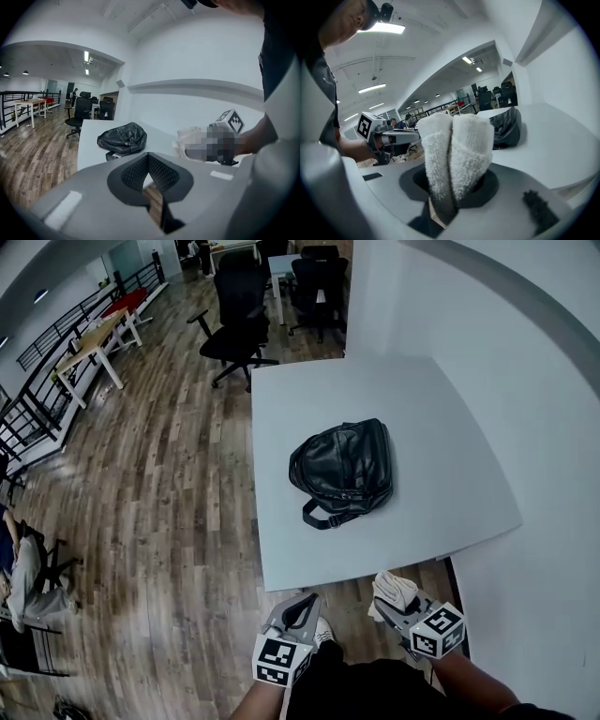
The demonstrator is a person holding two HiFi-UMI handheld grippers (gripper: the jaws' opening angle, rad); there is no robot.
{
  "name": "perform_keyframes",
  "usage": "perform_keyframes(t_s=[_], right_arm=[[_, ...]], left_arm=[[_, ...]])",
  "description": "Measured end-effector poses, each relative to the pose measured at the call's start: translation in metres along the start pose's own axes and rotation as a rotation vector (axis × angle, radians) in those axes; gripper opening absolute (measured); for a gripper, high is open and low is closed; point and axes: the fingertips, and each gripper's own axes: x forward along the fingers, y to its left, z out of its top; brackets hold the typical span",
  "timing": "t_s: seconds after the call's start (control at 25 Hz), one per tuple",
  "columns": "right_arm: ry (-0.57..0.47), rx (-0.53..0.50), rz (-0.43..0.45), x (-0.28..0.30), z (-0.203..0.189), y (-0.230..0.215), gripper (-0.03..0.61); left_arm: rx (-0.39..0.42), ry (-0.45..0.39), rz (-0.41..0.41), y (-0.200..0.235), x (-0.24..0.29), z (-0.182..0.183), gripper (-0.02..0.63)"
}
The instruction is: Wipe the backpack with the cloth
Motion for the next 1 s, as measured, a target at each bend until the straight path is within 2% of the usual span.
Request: perform_keyframes(t_s=[0.28, 0.44, 0.64, 1.0], right_arm=[[-0.045, -0.048, -0.025, 0.030, 0.043, -0.010, 0.101], [-0.063, -0.056, -0.043, 0.036, 0.056, -0.016, 0.101], [-0.071, -0.039, -0.073, 0.033, 0.058, -0.023, 0.102], [-0.071, -0.004, -0.120, 0.023, 0.052, -0.053, 0.101]], left_arm=[[0.049, -0.014, -0.034, 0.033, 0.018, 0.025, 0.006], [0.042, -0.021, -0.040, 0.043, 0.026, 0.033, 0.006], [0.060, -0.010, -0.075, 0.043, 0.035, 0.038, 0.006], [0.058, 0.009, -0.090, 0.037, 0.054, 0.036, 0.006]])
